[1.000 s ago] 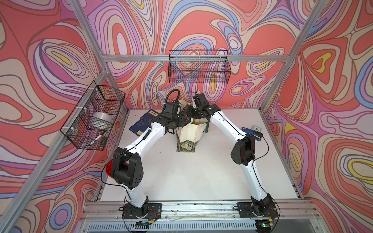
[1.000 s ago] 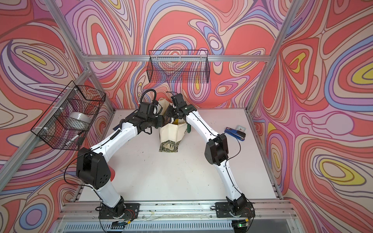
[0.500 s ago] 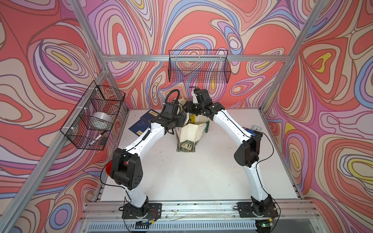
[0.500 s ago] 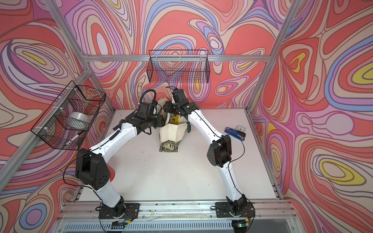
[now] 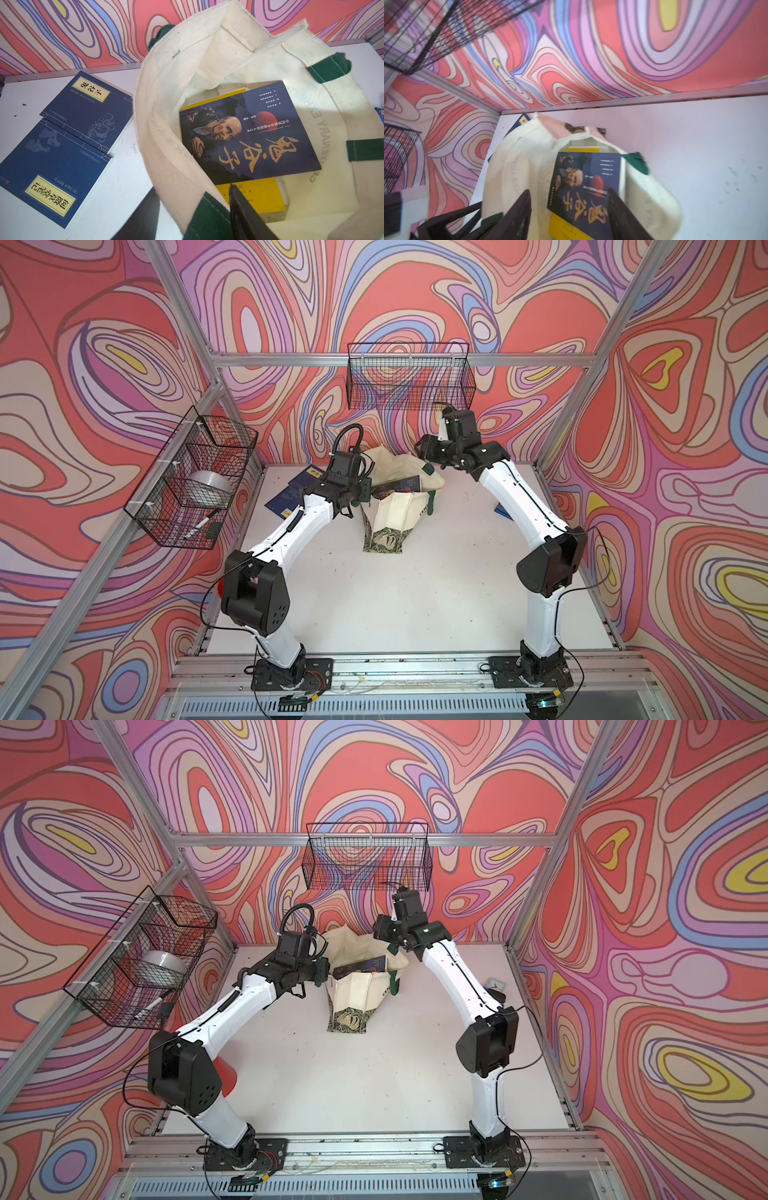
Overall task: Put the books into the canvas bag
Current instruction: Move the book to the center of the board.
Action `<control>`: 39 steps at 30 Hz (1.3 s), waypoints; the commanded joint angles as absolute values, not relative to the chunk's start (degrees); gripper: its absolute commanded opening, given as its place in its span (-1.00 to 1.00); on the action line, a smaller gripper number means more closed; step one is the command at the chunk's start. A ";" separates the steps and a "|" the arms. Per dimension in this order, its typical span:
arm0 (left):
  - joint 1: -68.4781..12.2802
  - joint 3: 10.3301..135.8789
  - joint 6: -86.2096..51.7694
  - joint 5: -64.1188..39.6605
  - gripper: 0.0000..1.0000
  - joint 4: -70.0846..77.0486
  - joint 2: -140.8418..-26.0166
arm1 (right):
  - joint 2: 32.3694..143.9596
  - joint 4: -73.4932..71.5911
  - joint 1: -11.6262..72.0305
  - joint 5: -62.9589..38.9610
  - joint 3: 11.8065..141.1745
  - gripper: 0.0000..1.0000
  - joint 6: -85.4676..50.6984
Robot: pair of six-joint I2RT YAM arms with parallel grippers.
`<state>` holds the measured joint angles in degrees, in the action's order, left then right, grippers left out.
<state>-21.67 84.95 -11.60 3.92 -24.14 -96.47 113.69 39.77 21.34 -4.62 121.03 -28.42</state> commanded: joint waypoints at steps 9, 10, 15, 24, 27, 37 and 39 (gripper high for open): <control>-21.42 82.14 -10.39 -1.36 0.54 -20.22 -90.03 | 111.72 30.80 12.02 -10.94 103.34 0.19 -31.63; -21.40 82.13 -10.42 -1.80 0.55 -19.90 -89.72 | 112.26 30.21 11.96 -11.34 102.69 0.18 -31.98; -21.39 82.14 -9.94 -4.69 0.58 -18.47 -87.39 | 112.43 27.23 11.87 -13.36 100.46 0.18 -33.09; -19.44 83.50 -8.56 -2.45 0.72 -18.45 -82.30 | 109.21 26.30 11.93 -10.86 99.15 0.16 -31.20; -15.26 86.61 -10.10 -0.81 0.71 -23.36 -84.16 | 106.35 24.95 11.88 -9.56 97.09 0.16 -30.35; -7.19 96.31 -11.07 8.08 0.38 -34.98 -100.43 | 94.40 22.52 11.93 -4.42 87.21 0.14 -27.61; -6.43 98.25 -11.29 8.69 0.33 -36.01 -104.63 | 91.91 22.00 11.88 -4.27 84.24 0.14 -27.58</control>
